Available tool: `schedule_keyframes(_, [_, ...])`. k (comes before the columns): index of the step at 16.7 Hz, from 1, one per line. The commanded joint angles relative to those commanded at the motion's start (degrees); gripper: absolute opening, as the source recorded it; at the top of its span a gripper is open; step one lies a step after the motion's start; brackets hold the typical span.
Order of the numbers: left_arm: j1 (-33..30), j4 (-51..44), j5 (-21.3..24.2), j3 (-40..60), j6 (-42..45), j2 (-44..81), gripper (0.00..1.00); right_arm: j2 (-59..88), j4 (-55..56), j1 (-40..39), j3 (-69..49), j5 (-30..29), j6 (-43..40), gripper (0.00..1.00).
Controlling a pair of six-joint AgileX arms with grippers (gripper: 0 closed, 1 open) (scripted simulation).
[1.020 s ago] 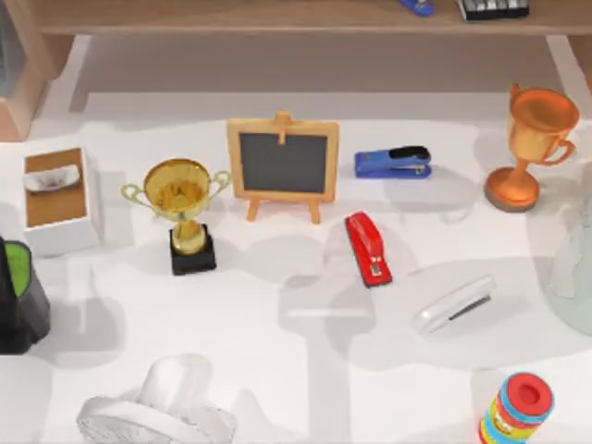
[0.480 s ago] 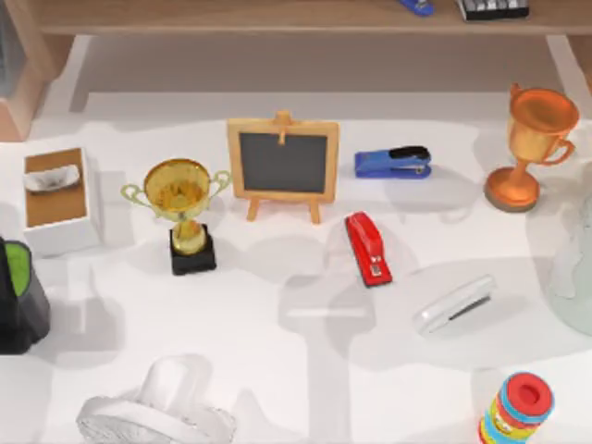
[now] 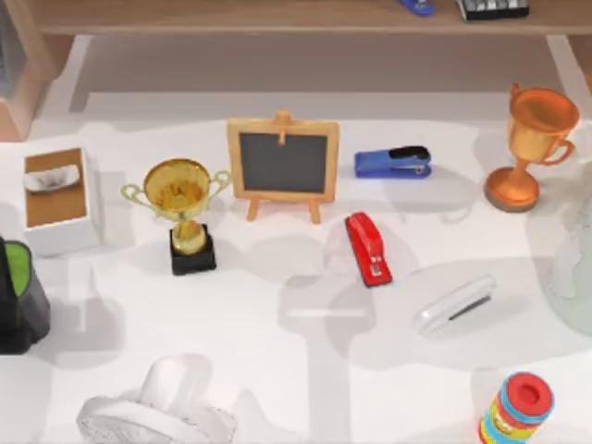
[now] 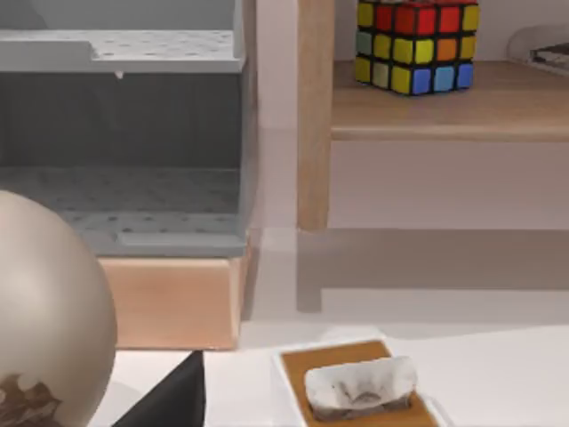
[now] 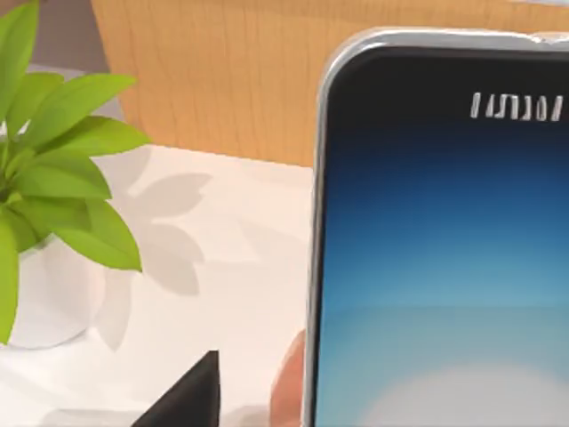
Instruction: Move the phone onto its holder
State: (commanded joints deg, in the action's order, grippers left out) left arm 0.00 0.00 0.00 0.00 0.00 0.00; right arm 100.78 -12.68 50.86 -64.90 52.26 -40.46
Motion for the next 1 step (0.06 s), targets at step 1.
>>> schedule_keyframes(1, [0.0, 0.0, 0.0, 0.0, 0.0, 0.0, 1.0, 0.0, 0.0, 0.0, 0.0, 0.0, 0.0, 1.0])
